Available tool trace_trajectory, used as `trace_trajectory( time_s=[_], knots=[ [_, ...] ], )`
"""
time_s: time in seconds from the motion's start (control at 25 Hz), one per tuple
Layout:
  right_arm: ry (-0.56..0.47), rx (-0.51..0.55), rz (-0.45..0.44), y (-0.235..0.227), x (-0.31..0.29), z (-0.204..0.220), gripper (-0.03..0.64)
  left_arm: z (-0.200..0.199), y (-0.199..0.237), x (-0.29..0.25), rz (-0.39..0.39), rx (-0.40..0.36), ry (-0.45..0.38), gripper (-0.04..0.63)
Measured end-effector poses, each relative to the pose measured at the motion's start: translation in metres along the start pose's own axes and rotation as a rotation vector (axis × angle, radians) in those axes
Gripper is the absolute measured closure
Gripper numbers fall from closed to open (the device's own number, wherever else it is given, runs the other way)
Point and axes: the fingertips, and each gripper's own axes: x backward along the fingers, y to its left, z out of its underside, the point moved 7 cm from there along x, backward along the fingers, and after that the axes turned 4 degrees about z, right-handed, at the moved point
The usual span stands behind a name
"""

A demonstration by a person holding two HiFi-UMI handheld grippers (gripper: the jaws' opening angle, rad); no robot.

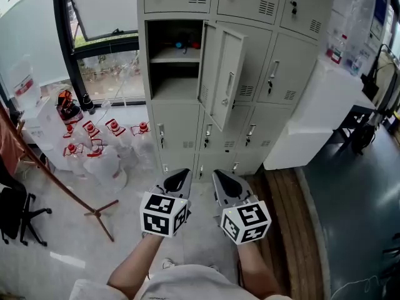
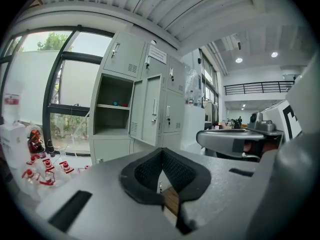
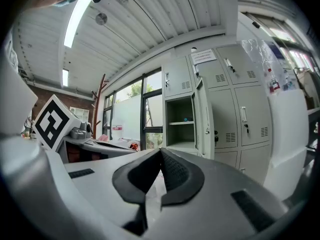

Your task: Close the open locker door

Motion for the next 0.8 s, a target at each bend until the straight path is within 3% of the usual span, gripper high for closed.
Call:
trace_trajectory(
  time_s=[0.8],
  knots=[
    [0.017,-0.017,0.062,0.049,-0.058,0.004,0.612,0.005,0.079,0.018,0.056,0.006,0.005,0.589]
  ],
)
